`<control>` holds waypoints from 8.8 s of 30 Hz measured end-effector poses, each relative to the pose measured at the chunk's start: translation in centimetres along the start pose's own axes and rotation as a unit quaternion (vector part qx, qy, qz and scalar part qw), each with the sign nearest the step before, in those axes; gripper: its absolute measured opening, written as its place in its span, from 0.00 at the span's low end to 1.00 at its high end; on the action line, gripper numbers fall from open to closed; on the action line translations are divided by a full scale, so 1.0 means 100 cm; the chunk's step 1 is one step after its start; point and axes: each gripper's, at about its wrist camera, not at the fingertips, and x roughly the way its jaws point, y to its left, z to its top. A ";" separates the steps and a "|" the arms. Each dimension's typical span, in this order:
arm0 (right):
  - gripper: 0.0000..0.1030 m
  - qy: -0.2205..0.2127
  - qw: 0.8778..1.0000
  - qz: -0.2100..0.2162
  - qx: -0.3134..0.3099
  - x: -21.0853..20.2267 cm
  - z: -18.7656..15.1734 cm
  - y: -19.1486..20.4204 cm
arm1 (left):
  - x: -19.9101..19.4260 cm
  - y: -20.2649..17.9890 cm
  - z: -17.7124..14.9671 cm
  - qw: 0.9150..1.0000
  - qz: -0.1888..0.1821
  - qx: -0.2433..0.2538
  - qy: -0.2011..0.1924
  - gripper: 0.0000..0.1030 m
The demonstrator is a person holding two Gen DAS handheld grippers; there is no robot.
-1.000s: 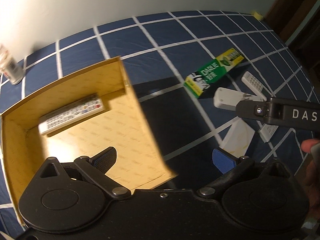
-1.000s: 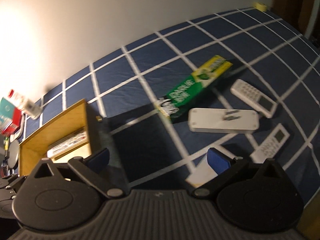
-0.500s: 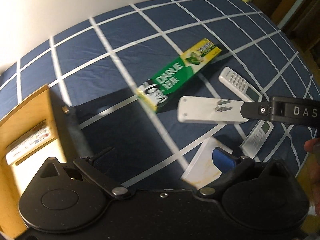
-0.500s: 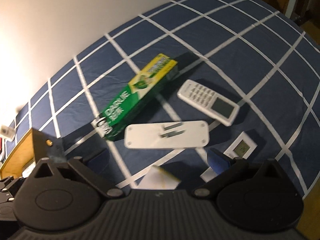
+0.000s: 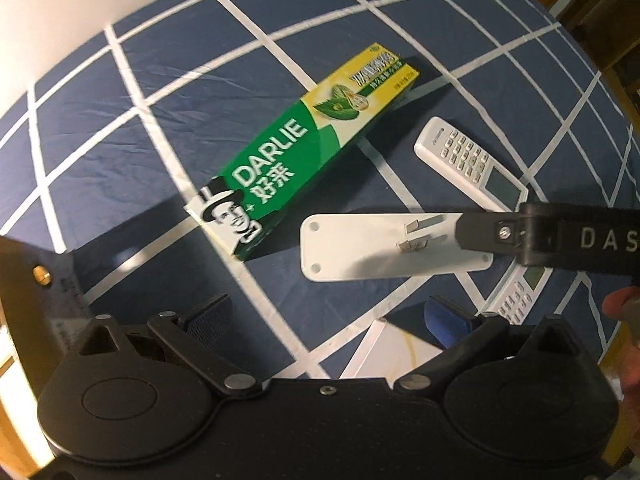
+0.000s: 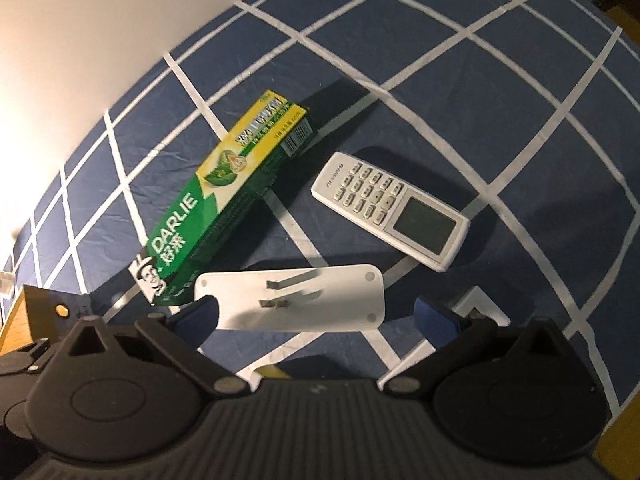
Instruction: Organize objects
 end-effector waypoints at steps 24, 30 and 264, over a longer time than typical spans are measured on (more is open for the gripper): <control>0.97 0.069 0.998 -0.005 0.008 0.072 0.018 -0.012 | 0.063 0.001 0.027 0.998 -0.038 0.000 0.048 1.00; 0.91 0.075 0.997 0.004 0.007 0.078 0.020 -0.013 | 0.069 0.000 0.030 0.997 -0.046 0.003 0.055 1.00; 1.00 -0.005 0.979 0.059 -0.197 -0.096 -0.098 0.008 | -0.095 -0.020 -0.164 0.974 0.028 -0.210 -0.076 1.00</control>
